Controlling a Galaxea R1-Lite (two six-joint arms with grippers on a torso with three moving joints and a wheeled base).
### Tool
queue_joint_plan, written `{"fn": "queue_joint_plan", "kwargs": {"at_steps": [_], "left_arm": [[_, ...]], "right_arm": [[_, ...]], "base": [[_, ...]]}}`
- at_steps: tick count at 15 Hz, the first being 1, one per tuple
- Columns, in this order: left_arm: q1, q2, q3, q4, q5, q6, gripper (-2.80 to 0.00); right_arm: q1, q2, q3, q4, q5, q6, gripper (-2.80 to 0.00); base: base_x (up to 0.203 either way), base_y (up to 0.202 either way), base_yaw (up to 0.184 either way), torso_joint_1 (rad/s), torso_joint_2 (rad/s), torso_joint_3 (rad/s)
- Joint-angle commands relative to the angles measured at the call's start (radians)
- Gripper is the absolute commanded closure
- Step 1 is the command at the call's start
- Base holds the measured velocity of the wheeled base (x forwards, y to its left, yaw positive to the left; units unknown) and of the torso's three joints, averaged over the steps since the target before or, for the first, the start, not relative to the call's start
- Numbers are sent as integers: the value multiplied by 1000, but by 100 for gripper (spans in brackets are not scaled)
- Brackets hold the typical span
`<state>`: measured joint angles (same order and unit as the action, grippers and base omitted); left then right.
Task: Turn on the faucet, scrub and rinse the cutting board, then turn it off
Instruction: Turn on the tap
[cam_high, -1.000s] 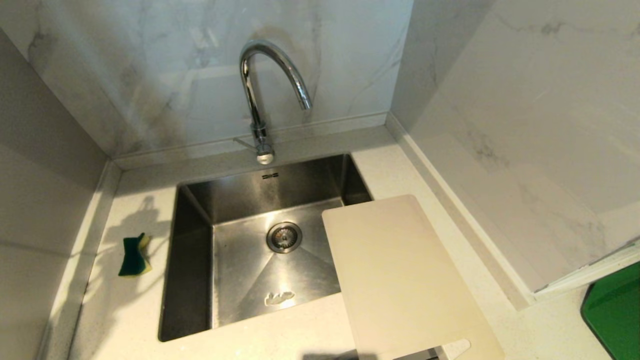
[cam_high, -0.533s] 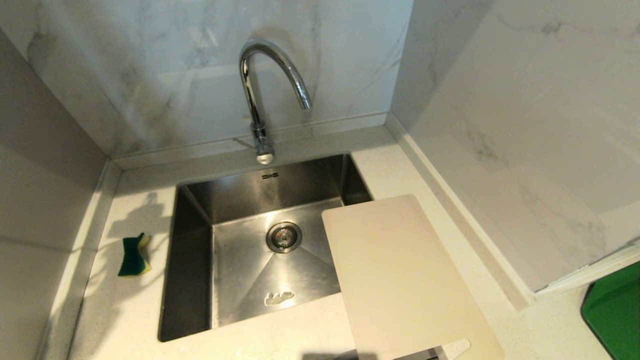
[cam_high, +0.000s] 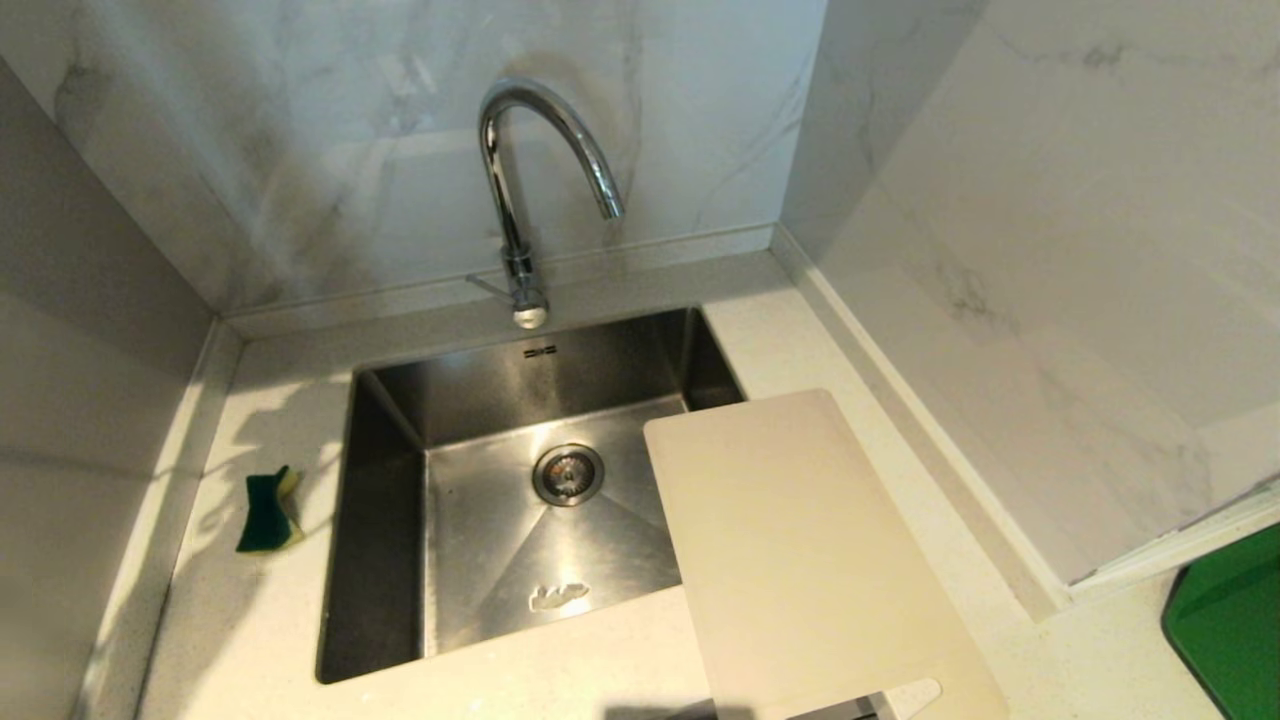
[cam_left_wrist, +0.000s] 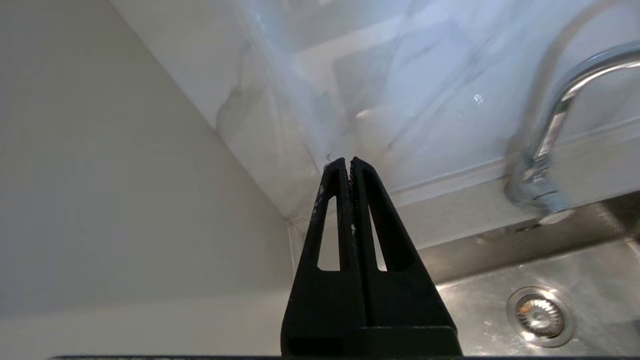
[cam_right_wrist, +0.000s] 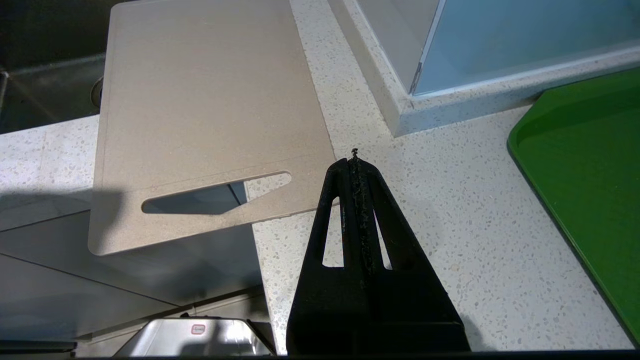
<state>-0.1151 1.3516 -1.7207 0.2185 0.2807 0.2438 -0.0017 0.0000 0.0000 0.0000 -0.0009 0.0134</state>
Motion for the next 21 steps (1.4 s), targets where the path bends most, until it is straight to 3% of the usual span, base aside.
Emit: {"fn": "queue_joint_plan", "kwargs": {"at_steps": [1, 3, 5, 9, 13, 17, 21], "left_arm": [[-3, 66, -5, 3, 56, -7, 0], [-33, 96, -7, 9, 78, -104, 0], [-81, 133, -38, 87, 104, -217, 0], [-182, 254, -119, 177, 121, -520, 0], [-257, 391, -205, 174, 120, -753, 0], [-281, 521, -220, 12, 119, -874, 0], [-295, 624, -224, -109, 123, -890, 0]], "right_arm": [[0, 0, 0, 0, 1, 0, 0], [0, 0, 0, 0, 1, 0, 0], [0, 0, 0, 0, 1, 0, 0], [0, 0, 0, 0, 1, 0, 0], [0, 0, 0, 0, 1, 0, 0], [0, 0, 0, 0, 1, 0, 0], [0, 0, 1, 0, 0, 0, 0]], "base": [[0, 0, 0, 0, 0, 0], [0, 0, 0, 0, 0, 0], [0, 0, 0, 0, 0, 0], [0, 0, 0, 0, 0, 0], [0, 0, 0, 0, 0, 0], [0, 0, 0, 0, 0, 0], [0, 0, 0, 0, 0, 0]]}}
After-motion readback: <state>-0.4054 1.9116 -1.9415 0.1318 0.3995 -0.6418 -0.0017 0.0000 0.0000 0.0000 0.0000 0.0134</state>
